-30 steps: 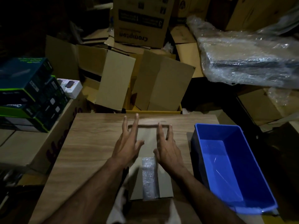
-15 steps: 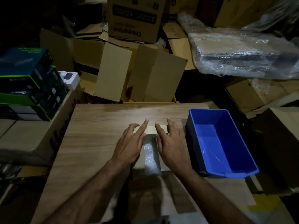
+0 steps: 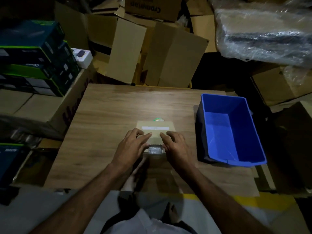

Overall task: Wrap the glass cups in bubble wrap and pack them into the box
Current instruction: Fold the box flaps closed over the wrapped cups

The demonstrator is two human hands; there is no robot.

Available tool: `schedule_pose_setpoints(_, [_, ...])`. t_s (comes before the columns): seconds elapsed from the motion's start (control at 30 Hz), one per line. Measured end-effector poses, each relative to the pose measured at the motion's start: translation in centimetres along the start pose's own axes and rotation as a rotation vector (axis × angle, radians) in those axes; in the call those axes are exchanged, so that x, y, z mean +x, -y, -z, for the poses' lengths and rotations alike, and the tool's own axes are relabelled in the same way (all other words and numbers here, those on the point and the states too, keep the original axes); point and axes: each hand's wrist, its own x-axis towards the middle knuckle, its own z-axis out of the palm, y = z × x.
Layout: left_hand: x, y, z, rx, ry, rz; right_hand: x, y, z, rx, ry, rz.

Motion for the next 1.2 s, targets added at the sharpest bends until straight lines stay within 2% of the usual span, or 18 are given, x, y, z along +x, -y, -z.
schedule_pose_setpoints(0.3, [-2.3, 1.3, -4.0, 0.016, 0.0, 0.035, -2.1, -1.8, -3.5, 0.128, 0.028, -0.048])
schedule_pose_setpoints(0.7, [-3.2, 1.8, -5.7, 0.044, -0.062, 0.015, -2.3, -2.7, -3.5, 0.103, -0.033, 0.007])
schedule_pose_setpoints(1.0, [-3.9, 3.4, -7.8, 0.159, 0.003, -0.035, -2.4, -3.0, -4.4, -0.03, 0.032, 0.083])
schedule_pose_setpoints(1.2, [-1.9, 3.4, -7.0, 0.139, 0.177, 0.023, -1.1, -3.4, -5.3, -0.035, 0.091, 0.047])
